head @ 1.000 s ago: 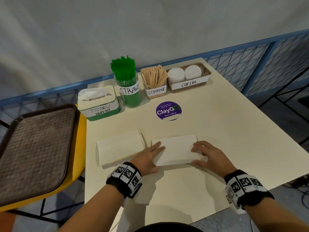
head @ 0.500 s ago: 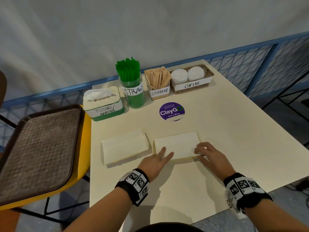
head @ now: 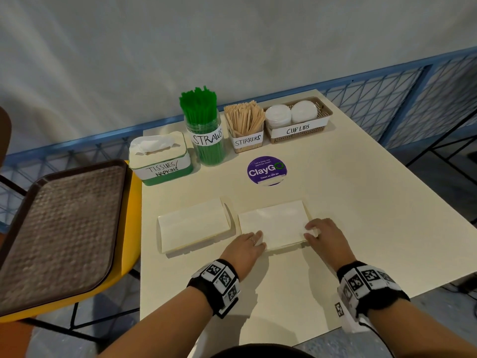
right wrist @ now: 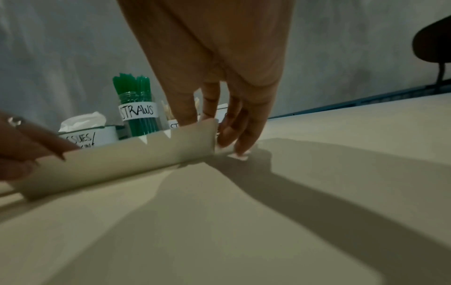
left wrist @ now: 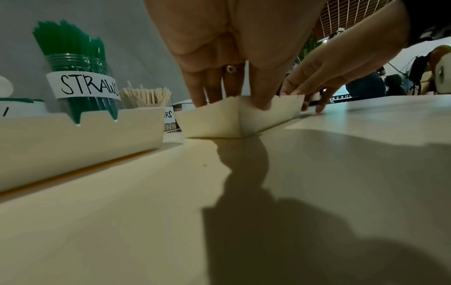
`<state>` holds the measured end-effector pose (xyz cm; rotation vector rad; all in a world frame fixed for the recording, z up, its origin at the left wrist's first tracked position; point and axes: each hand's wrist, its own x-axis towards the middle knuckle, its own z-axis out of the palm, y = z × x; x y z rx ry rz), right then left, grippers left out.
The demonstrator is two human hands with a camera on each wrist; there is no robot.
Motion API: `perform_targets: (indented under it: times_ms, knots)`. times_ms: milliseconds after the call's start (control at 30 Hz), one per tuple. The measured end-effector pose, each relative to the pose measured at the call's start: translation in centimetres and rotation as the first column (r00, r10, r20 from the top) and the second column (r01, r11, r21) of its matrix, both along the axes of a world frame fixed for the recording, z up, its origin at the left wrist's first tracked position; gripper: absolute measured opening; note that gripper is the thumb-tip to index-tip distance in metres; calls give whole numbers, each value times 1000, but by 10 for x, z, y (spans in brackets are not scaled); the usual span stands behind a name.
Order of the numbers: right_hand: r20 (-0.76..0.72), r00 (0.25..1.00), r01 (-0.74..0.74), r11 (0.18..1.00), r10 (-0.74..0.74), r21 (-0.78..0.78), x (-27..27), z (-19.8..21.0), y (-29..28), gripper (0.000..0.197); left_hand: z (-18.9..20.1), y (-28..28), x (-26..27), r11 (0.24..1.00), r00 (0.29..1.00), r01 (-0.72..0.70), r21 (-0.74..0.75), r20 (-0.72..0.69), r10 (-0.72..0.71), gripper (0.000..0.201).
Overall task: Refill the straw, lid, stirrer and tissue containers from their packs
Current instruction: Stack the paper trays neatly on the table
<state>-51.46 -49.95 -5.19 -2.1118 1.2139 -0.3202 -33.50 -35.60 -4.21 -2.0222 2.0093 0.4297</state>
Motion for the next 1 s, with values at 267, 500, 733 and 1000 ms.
perform_targets:
  times_ms: [267,500,733,1000]
  knots:
    - [169,965,174,970,-202,170,27,32,-19,35,35,-31,11,869,915,-370,-330,-292,278,65]
    - [386,922,-39,992,-10,119,70,76,-29,25,79,-25,57,722,650,-692,-17,-450,613,50]
    - [107,924,-367,930,368,-29,171,52,-4,31,88,51,99,307,333,-940,-149,-593,733,41]
    - [-483,537,-765,641,691,66,244,38,56,105,89,144,102,15,108,-989,-150,-640,761,40]
